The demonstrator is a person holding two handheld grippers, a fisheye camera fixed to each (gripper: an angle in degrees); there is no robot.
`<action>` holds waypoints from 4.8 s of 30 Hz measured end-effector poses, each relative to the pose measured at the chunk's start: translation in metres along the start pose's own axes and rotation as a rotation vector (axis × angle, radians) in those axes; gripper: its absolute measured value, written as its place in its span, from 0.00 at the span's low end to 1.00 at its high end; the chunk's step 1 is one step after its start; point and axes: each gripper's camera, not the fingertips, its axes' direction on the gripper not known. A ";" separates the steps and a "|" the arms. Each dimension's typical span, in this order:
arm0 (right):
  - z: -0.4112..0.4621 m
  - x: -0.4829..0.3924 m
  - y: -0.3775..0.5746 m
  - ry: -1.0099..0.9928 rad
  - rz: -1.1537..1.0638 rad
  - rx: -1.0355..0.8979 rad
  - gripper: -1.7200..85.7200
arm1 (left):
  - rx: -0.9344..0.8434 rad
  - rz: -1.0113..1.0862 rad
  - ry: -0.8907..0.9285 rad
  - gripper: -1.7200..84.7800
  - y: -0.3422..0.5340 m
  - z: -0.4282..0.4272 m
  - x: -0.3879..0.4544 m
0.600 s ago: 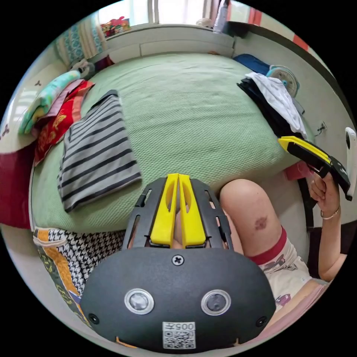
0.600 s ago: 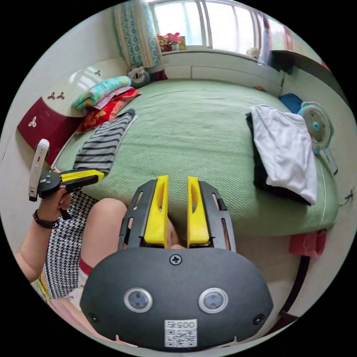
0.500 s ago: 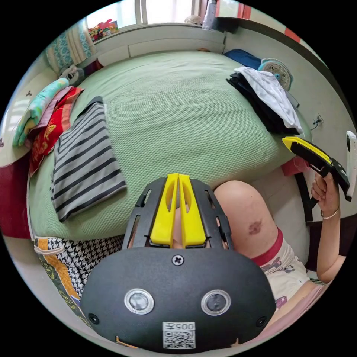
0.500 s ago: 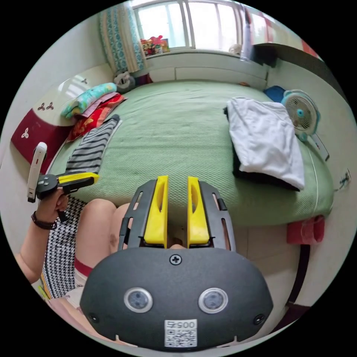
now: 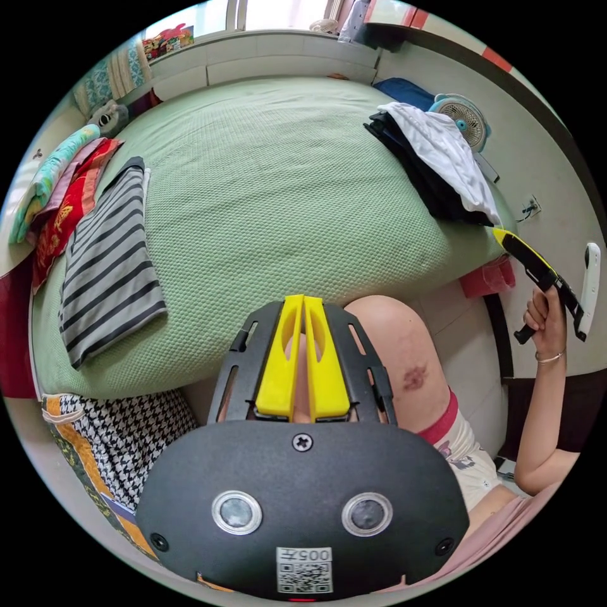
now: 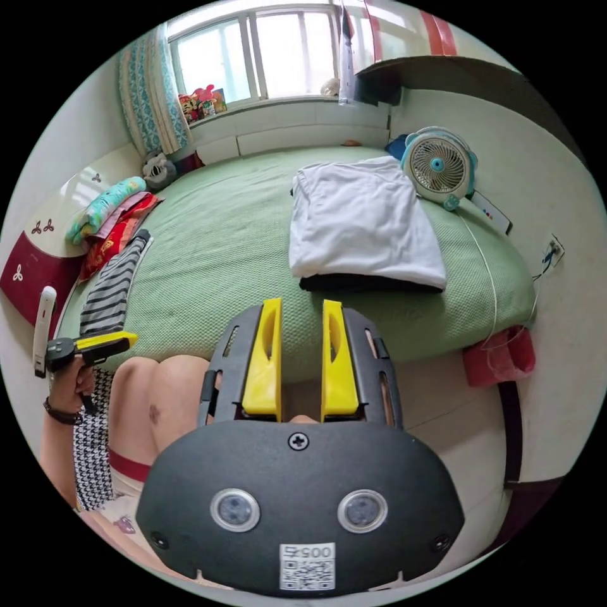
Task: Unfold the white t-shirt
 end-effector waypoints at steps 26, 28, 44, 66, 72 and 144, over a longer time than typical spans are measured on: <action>0.013 -0.026 -0.044 0.215 -0.230 -0.071 0.03 | 0.003 -0.030 0.023 0.01 0.017 0.011 0.011; -0.001 -0.015 -0.052 0.184 -0.181 -0.045 0.02 | 0.000 -0.019 0.028 0.01 0.016 0.014 0.014; 0.016 -0.004 -0.041 0.147 -0.153 -0.039 0.10 | -0.007 -0.033 0.040 0.01 0.019 0.022 0.004; 0.027 -0.012 -0.125 0.321 -0.348 -0.090 0.03 | 0.001 -0.058 0.075 0.01 0.022 0.027 -0.029; -0.011 0.014 -0.190 0.135 -0.193 -0.108 0.02 | 0.022 -0.064 0.114 0.01 0.022 0.028 -0.043; 0.199 -0.170 -0.418 -0.223 -0.093 -0.330 0.01 | -0.018 -0.090 0.138 0.09 -0.065 0.120 -0.154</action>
